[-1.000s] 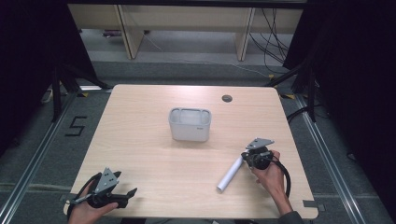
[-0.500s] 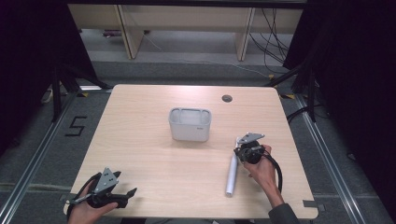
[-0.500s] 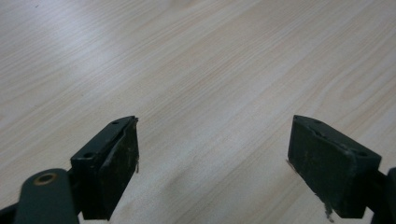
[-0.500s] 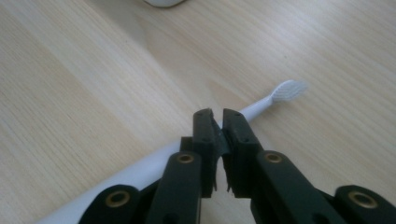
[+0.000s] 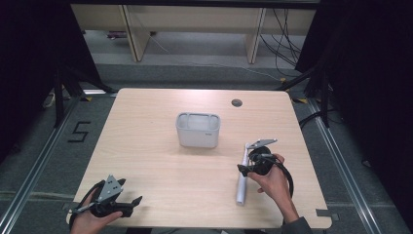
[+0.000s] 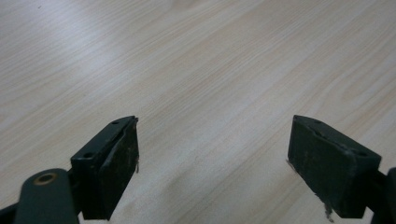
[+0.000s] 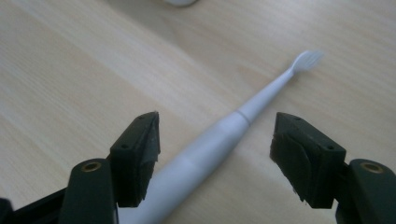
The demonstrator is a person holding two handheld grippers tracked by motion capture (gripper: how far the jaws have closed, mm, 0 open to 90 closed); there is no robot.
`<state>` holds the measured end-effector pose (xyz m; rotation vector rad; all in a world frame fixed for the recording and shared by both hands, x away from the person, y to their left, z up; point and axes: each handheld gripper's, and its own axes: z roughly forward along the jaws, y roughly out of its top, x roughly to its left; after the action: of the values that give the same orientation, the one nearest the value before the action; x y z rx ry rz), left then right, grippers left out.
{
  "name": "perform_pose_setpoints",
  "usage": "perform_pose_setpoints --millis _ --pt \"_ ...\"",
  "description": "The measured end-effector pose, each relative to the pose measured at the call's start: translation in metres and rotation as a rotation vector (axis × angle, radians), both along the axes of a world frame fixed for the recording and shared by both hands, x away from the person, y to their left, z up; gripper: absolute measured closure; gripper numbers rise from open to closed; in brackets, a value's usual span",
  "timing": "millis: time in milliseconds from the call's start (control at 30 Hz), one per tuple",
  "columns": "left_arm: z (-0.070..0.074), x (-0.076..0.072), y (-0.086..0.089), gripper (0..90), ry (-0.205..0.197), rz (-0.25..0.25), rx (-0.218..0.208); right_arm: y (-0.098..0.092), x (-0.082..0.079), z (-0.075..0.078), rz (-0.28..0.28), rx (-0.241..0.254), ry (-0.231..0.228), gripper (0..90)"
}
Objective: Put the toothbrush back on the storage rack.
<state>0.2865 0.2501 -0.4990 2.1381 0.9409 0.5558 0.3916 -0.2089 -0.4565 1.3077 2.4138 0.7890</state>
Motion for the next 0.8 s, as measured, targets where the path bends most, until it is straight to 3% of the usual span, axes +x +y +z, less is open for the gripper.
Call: perform_pose_setpoints --millis 67,200,667,700,800 --pt "0.001 0.0 0.0 16.2 0.001 -0.003 0.009 0.001 -0.001 -0.004 0.024 -0.043 0.042 32.0" --pt "0.0 0.0 0.0 16.2 0.005 -0.004 0.007 0.004 -0.003 -0.009 0.018 -0.043 0.08 31.1" --pt "-0.001 0.0 -0.001 16.1 0.004 -0.007 -0.002 0.006 0.005 -0.018 0.018 -0.055 0.13 32.4" --pt "0.0 0.0 0.0 16.1 0.006 -0.008 0.022 0.006 0.005 -0.018 0.019 -0.062 0.13 32.5" --pt "-0.001 0.0 -0.001 16.2 0.003 0.003 0.004 0.007 0.006 -0.019 0.02 -0.065 0.151 34.0"
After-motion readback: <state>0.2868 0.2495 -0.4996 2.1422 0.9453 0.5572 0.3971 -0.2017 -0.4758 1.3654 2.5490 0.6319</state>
